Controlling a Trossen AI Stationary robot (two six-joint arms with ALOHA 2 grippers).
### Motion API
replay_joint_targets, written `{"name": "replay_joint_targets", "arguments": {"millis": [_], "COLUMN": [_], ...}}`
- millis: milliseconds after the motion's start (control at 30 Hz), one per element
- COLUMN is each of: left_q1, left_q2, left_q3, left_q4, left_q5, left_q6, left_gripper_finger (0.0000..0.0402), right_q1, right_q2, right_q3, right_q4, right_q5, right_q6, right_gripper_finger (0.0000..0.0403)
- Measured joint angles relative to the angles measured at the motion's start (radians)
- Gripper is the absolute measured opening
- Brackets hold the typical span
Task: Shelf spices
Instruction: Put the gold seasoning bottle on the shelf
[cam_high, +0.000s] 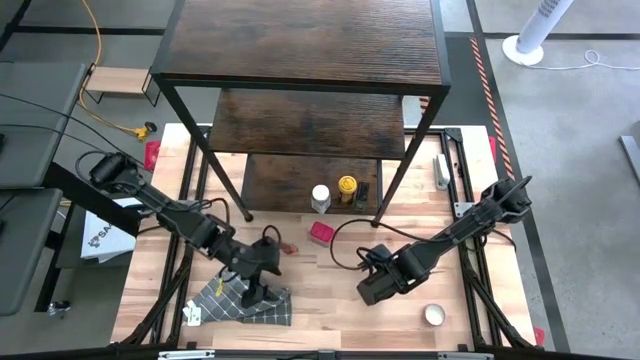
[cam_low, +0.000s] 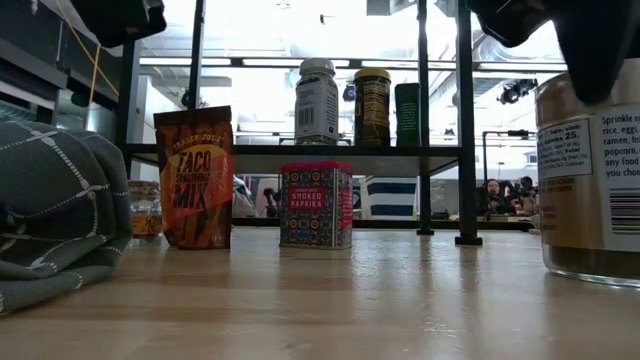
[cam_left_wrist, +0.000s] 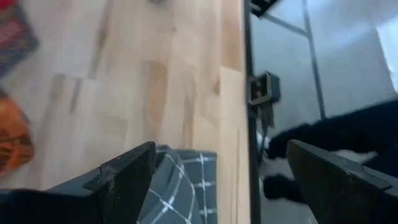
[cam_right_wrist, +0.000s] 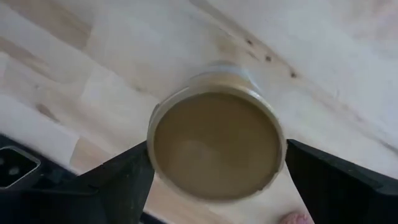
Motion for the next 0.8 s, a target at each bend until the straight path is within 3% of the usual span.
{"name": "replay_joint_targets", "arguments": {"millis": [200, 400, 567, 667, 800], "left_q1": [-0.041, -0.129, -0.203, -0.221, -0.206], "left_q2": [0.0, 0.0, 0.006, 0.027, 0.081], "left_q3": [0.0, 0.0, 0.001, 0.001, 0.002], "left_q4": [0.002, 0.086, 0.187, 0.235, 0.289], "left_q5": [-0.186, -0.412, -0.673, -0.792, -0.792], "left_q6": [-0.111, -0.33, -0.423, -0.413, -0.239], "left_gripper_finger": [0.0355, 0.0355, 0.0355, 0.0355, 0.0355], "right_q1": [-0.002, -0.001, 0.006, 0.016, 0.024], "right_q2": [0.01, 0.015, 0.015, 0.01, -0.033], "right_q3": [0.0, 0.0, 0.0, 0.017, 0.088], "right_q4": [-0.014, -0.017, -0.018, -0.037, -0.062], "right_q5": [0.072, 0.035, 0.052, 0.107, 0.235], "right_q6": [-0.079, -0.158, -0.253, -0.333, -0.439], "right_gripper_finger": [0.0342, 0.0263, 0.0259, 0.0259, 0.0259]}}
